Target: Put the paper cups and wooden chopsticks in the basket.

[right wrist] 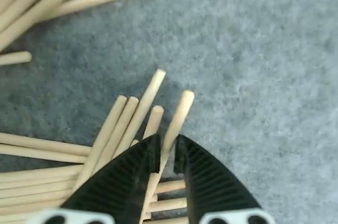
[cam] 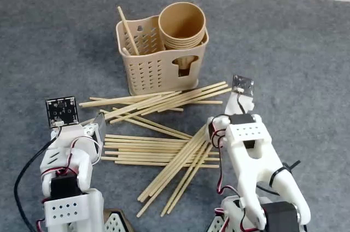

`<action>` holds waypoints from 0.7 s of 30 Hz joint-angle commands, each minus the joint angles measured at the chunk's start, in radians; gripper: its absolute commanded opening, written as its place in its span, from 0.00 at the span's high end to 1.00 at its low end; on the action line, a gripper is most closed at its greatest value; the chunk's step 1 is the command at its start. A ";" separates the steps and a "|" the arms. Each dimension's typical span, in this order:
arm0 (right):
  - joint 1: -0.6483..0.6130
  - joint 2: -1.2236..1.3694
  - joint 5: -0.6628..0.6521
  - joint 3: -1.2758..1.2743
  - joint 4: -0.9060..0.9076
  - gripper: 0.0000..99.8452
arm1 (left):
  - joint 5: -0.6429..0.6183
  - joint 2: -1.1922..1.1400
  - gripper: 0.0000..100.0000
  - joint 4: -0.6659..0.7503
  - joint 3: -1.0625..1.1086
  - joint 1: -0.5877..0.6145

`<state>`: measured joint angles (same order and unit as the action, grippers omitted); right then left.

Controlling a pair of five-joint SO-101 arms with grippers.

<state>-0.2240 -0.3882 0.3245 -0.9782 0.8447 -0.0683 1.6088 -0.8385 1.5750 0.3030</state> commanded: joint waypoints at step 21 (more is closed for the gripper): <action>0.025 -0.122 -0.015 -0.022 -0.010 0.99 | 0.035 0.012 0.77 0.018 -0.008 0.007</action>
<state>-0.2133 -0.4235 0.3245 -1.0104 0.8447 -0.0606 1.6088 -0.8385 1.5750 0.3030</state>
